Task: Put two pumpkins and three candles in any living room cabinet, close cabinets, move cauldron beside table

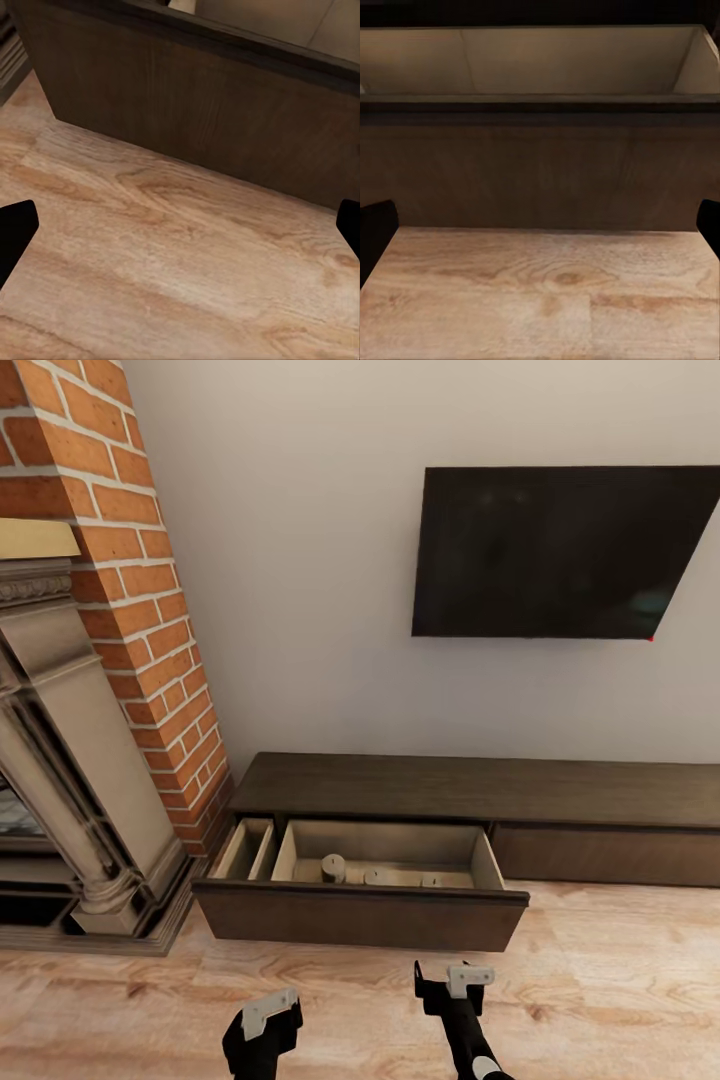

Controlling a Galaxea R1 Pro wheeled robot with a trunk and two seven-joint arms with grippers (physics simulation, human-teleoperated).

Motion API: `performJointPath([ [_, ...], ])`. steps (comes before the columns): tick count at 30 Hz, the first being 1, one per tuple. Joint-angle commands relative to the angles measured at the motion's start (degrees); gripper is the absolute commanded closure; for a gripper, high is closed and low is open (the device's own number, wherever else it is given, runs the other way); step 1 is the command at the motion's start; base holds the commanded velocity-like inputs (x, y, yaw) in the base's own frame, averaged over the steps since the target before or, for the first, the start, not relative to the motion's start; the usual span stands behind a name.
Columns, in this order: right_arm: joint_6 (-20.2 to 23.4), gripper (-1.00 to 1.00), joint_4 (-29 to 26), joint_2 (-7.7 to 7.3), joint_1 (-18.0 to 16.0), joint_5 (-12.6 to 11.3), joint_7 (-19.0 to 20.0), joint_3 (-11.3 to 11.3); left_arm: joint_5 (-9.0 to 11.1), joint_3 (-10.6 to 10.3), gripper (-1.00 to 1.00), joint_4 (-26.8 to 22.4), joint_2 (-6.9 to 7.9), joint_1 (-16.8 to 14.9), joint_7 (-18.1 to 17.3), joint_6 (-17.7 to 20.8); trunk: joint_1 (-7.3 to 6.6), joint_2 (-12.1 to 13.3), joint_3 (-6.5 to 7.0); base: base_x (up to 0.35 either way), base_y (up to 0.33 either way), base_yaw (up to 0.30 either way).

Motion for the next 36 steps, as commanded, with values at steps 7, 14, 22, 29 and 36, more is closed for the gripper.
performJointPath([
  [7,0.6,-1.00,0.1,-0.02,0.0,-0.5,-0.2,0.5,0.6,-0.4,-1.00,0.1,0.29,-0.1,0.4,-0.4,0.00,0.0,-0.05,0.209,0.036,0.000],
  [14,0.7,-1.00,0.5,-0.19,0.0,-1.1,-0.2,0.2,-2.2,-0.2,-1.00,2.9,0.21,-0.1,0.5,-0.5,0.00,0.0,-0.05,0.056,0.006,0.000],
  [22,0.6,-1.00,4.0,0.14,0.0,-1.2,-0.2,0.0,-13.3,0.1,-1.00,3.4,-0.11,-1.3,0.3,-0.2,0.00,0.0,-0.05,0.029,0.000,0.000],
  [29,0.6,-1.00,4.3,0.16,0.0,-1.3,-0.2,0.0,-14.6,0.2,-1.00,5.1,-1.76,-2.8,0.3,-0.3,0.00,0.0,-0.05,0.003,0.000,0.000],
  [36,0.6,-1.00,4.3,0.17,0.0,-1.3,-0.2,0.0,-14.6,0.4,-1.00,8.0,-3.11,-3.0,0.3,-0.4,0.00,0.0,-0.05,0.056,0.000,0.000],
])
